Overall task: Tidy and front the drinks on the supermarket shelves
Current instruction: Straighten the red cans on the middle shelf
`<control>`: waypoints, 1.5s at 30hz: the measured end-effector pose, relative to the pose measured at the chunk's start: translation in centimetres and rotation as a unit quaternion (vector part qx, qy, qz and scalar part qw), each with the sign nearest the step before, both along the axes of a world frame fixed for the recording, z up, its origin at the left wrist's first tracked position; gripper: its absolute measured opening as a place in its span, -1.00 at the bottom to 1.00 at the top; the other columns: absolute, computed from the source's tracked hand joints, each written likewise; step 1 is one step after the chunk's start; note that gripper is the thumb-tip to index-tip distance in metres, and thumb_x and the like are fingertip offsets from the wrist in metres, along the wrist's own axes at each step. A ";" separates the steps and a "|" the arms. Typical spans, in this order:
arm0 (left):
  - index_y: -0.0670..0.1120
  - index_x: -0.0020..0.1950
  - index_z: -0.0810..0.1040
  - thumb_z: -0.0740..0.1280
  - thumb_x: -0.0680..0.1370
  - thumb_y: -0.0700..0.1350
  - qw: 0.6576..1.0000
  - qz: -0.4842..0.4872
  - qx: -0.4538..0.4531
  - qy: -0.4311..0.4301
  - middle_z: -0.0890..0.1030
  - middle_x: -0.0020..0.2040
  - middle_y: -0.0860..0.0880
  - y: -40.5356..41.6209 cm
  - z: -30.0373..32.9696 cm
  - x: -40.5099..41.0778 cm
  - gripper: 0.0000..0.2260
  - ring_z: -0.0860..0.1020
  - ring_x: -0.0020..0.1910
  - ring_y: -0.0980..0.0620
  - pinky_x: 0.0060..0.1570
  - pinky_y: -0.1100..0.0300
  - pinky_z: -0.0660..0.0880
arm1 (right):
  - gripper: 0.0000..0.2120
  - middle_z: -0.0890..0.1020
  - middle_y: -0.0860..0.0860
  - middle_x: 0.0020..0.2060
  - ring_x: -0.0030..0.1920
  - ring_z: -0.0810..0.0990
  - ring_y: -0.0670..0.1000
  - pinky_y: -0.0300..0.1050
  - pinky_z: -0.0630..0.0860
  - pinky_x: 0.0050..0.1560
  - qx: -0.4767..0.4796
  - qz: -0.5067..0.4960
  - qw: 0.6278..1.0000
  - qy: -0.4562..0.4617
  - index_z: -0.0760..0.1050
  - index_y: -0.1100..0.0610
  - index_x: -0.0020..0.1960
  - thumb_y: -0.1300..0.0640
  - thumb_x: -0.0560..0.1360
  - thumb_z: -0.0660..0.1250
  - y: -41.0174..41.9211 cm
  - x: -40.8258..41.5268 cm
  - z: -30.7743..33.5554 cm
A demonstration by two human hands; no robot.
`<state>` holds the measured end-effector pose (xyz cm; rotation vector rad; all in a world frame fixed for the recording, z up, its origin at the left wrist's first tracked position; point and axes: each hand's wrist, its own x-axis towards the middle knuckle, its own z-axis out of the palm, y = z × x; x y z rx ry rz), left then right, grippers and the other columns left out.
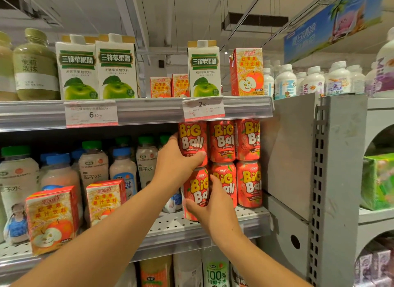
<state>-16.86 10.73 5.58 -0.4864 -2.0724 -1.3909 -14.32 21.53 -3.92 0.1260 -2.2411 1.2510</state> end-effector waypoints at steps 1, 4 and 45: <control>0.18 0.14 0.36 0.52 0.34 0.03 1.000 0.005 -0.014 0.004 0.56 0.00 0.17 0.0 -0.1 0.1 -0.53 0.56 -0.01 0.16 -0.10 0.17 0.55 | -0.17 0.54 -0.11 0.20 0.20 0.54 -0.04 -0.02 0.55 0.16 -0.001 -0.002 1.000 -0.003 0.19 -0.04 0.45 -0.20 0.33 0.52 0.0 0.1 -0.1; 0.12 0.19 0.39 0.52 0.33 0.06 0.998 0.033 -0.051 0.018 0.57 0.06 0.06 0.1 -0.2 0.1 -0.49 0.55 0.05 0.05 0.00 0.07 0.56 | -0.33 0.56 -0.11 0.06 0.05 0.58 -0.07 -0.04 0.59 0.01 0.010 -0.005 1.000 -0.001 0.25 -0.06 0.31 -0.17 0.35 0.51 0.0 0.3 -0.3; -0.18 0.31 0.51 0.33 0.54 -0.07 0.774 0.300 -0.436 0.346 0.50 0.27 -0.21 -11.8 6.0 6.6 -0.63 0.44 0.26 -0.25 0.17 -0.19 0.42 | -0.96 0.56 -0.15 -0.30 -0.26 0.53 -0.15 -0.15 0.50 -0.24 0.181 -0.019 0.954 0.236 0.53 0.02 -0.05 0.09 0.50 0.35 2.0 6.4 15.0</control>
